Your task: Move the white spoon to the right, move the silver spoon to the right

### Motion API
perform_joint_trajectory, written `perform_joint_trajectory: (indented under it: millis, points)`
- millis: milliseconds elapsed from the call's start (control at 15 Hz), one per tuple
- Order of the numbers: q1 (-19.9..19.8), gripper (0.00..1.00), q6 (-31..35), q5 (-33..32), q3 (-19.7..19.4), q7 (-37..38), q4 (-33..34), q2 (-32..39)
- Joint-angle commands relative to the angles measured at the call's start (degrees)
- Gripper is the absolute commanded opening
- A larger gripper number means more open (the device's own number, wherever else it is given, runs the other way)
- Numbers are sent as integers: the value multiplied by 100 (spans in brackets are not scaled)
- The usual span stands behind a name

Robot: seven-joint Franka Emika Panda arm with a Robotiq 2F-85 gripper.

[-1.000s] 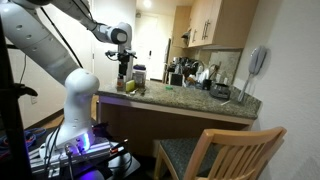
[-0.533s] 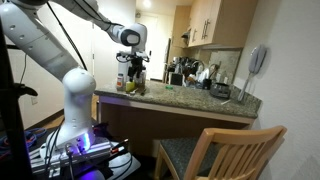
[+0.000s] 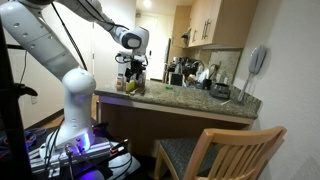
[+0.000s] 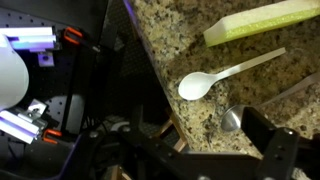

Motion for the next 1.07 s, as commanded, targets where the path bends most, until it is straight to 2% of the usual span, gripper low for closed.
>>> perform_joint_trajectory:
  millis: [0,267,333,533,1000]
  points:
    - [66,100,379,587,19,706,20,595]
    - [231,100,1031,1003,95,1608,-34,1016]
    - [237,100,758,737,-40,1373,-9,832]
    - [309,100,878,683,-11,1565,-30,994]
    - [516,100,2024,700,348,2480,-272,1390]
